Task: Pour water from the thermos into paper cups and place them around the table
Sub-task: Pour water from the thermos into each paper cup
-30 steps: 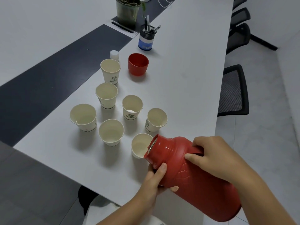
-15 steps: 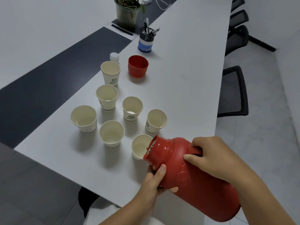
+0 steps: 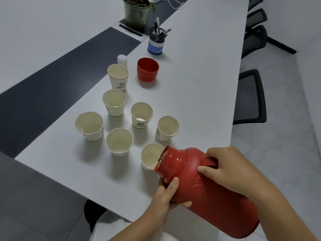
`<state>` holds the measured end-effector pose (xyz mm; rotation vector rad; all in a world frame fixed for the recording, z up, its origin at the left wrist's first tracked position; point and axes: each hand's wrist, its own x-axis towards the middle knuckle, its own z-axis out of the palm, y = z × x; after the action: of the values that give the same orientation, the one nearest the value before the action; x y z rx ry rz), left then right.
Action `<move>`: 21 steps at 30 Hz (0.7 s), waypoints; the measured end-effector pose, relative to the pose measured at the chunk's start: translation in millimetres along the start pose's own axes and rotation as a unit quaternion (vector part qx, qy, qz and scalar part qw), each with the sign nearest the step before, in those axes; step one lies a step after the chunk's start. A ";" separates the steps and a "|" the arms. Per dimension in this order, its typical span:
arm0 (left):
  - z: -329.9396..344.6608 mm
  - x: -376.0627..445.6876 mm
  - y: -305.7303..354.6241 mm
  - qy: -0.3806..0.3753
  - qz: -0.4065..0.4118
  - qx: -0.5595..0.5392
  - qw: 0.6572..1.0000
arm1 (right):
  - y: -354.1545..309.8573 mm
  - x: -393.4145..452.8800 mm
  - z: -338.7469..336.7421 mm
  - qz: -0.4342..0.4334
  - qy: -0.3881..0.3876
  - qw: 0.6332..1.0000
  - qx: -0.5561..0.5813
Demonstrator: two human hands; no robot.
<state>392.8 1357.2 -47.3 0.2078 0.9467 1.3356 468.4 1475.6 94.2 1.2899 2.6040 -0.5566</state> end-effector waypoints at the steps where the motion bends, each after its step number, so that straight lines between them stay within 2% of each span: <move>1: -0.1 0.2 -0.5 -0.001 0.001 -0.001 1.000 | 0.3 -0.1 0.0 0.000 0.000 1.000 0.000; 21: 1.2 2.0 3.2 -0.001 0.006 0.005 1.000 | 3.5 1.1 -0.5 -0.003 0.006 1.000 0.011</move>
<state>391.1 1360.3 -45.4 0.2240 0.9522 1.3422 470.6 1478.5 93.4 1.2952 2.6197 -0.5827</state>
